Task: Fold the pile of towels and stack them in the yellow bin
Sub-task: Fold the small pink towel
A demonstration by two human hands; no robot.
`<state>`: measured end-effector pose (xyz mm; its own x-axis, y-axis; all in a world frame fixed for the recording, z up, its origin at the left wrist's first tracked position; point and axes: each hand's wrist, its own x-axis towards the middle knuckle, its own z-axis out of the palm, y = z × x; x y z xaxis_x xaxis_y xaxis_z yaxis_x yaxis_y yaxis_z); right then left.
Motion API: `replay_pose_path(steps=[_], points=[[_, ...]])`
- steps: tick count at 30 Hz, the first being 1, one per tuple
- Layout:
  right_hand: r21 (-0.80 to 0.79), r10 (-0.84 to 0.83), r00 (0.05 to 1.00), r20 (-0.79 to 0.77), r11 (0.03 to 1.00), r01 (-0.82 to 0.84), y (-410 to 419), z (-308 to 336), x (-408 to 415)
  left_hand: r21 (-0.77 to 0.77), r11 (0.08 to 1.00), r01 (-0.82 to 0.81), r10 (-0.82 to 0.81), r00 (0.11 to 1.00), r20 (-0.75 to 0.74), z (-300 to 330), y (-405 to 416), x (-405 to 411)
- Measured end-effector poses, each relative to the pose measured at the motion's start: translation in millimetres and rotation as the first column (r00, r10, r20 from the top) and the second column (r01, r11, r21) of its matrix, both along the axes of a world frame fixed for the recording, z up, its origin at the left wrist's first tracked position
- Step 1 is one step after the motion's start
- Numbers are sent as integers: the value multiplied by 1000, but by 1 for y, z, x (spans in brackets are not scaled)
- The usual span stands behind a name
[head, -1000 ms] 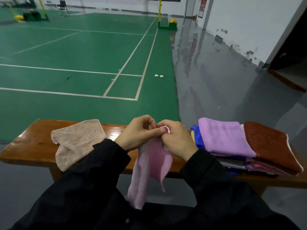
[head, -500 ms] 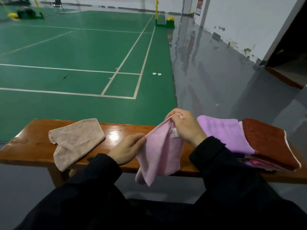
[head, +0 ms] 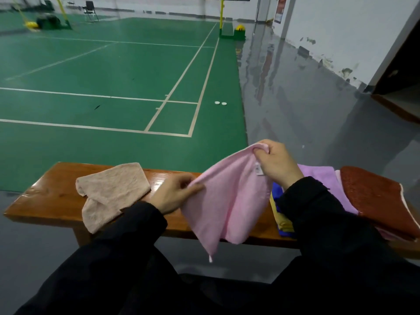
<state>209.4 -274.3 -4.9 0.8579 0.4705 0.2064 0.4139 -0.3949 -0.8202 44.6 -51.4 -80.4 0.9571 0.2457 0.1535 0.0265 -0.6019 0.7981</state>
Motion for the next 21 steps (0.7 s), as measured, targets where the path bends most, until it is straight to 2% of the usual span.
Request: replay_pose_path(steps=[3,6,9,11,15,18,21], points=[[13,-59,996,62,998,58,5,7,26,10,978,-207,204,972,114,31,23,18],[162,-118,986,115,982,99,11,27,43,1,948,-317,303,907,292,71,37,31],[288,-115,985,129,955,74,4,40,30,-30,938,-344,323,843,431,90,38,20],[314,-87,991,100,948,51,-11,34,9,-38,951,-306,288,840,460,84,34,-1],[210,-5,999,-33,978,12,-37,-26,-29,121,965,-232,183,929,321,23,19,-51],[-48,103,987,-122,993,-109,-52,-95,-51,162,976,-142,130,988,86,-52,7,-80],[-301,150,973,-173,933,-197,-61,-153,-68,247,964,-97,127,986,-110,-110,6,-98]])
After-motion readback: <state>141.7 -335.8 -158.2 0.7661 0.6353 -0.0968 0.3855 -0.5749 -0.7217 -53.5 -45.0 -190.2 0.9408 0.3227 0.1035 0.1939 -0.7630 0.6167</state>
